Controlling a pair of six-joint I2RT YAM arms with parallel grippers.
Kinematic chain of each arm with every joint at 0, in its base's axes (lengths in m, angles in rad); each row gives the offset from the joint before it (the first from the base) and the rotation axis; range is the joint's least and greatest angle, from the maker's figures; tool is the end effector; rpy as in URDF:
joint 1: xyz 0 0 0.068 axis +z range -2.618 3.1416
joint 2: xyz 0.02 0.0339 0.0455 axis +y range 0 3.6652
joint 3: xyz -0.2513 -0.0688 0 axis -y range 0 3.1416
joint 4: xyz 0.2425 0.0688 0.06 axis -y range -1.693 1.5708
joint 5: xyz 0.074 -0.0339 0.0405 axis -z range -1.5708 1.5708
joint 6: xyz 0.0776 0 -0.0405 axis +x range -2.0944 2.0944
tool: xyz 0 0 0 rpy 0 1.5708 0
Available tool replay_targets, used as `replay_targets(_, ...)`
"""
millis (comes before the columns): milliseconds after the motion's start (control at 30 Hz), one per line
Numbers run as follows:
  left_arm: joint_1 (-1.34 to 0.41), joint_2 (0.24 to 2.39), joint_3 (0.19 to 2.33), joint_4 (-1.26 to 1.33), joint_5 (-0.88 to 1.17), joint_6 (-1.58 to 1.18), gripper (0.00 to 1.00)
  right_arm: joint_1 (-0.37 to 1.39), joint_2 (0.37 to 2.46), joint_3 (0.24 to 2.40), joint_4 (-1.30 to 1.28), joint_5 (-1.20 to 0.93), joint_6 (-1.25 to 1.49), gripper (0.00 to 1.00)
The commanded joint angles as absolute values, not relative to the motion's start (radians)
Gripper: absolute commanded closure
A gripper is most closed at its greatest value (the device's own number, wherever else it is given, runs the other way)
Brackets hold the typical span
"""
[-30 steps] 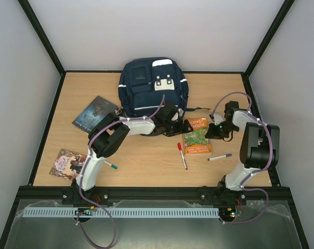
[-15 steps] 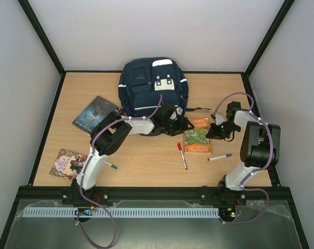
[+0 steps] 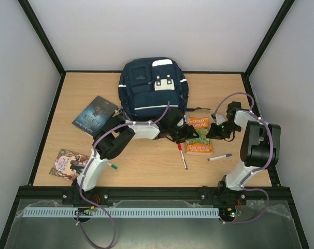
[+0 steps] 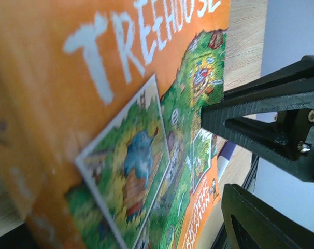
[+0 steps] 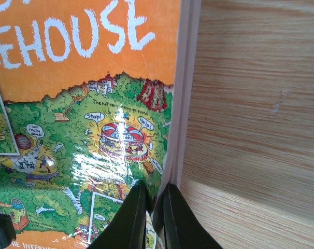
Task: Pack the student bag
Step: Pick up the book from the center of the board.
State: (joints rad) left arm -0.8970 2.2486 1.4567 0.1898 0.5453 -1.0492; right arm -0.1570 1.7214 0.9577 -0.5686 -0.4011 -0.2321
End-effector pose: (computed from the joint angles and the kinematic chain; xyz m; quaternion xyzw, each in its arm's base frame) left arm 0.2845 -0.4208 0.0993 0.0602 0.8594 -0.5048 0.0554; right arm 0.3097 -0.0183 0.0963 -0.0602 0.9714 0.1715 0.1526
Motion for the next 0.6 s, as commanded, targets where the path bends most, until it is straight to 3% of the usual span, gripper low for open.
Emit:
replay_targets(0,-0.909,2.159,1.426,0.153,0.514,-1.067,0.32,-0.158,1.843,0.878,-0.550,-0.145,-0.236,0.94)
replay_targets(400,-0.891,2.150,1.383,0.224,0.511,-1.104,0.70,-0.158,1.816,0.887,-0.555,-0.169,-0.229,0.84)
replay_targets(567,-0.874,2.112,1.416,0.218,0.537,-1.049,0.90,-0.162,1.779,0.906,-0.570,-0.148,-0.229,0.74)
